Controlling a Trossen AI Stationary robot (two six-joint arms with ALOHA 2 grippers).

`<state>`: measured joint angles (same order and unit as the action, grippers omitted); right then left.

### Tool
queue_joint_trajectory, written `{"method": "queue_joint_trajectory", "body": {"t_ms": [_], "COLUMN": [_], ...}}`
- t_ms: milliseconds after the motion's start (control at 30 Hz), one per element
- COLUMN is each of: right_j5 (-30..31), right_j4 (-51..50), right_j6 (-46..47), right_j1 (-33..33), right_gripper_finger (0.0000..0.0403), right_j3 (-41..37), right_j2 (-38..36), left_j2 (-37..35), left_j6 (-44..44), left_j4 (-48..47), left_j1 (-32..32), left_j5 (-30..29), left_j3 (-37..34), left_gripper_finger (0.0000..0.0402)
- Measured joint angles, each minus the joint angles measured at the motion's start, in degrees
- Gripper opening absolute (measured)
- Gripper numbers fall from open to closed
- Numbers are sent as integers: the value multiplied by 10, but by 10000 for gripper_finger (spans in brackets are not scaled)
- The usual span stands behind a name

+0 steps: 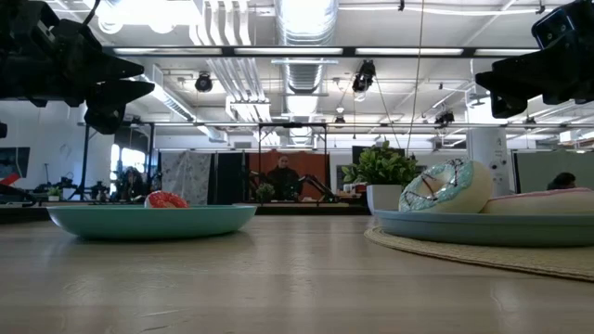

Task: Pick & Place donuts
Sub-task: Return to Home Position

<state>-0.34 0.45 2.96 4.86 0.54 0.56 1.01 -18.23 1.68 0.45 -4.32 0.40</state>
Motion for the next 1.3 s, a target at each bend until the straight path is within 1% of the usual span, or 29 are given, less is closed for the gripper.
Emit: {"method": "queue_joint_trajectory", "body": {"t_ms": [267, 700, 1100, 1300], "right_j5": [0, 0, 0, 0], "right_j4": [0, 0, 0, 0], "right_j6": [0, 0, 0, 0], "right_j1": [0, 0, 0, 0], "right_gripper_finger": [120, 133, 118, 122], "right_j3": [0, 0, 0, 0], "right_j2": [0, 0, 0, 0], "left_j2": [0, 0, 0, 0], "left_j6": [0, 0, 0, 0], "left_j4": [0, 0, 0, 0], "left_j1": [0, 0, 0, 0], "left_j5": [0, 0, 0, 0], "left_j3": [0, 0, 0, 0], "left_gripper_finger": [131, 131, 131, 131]}}
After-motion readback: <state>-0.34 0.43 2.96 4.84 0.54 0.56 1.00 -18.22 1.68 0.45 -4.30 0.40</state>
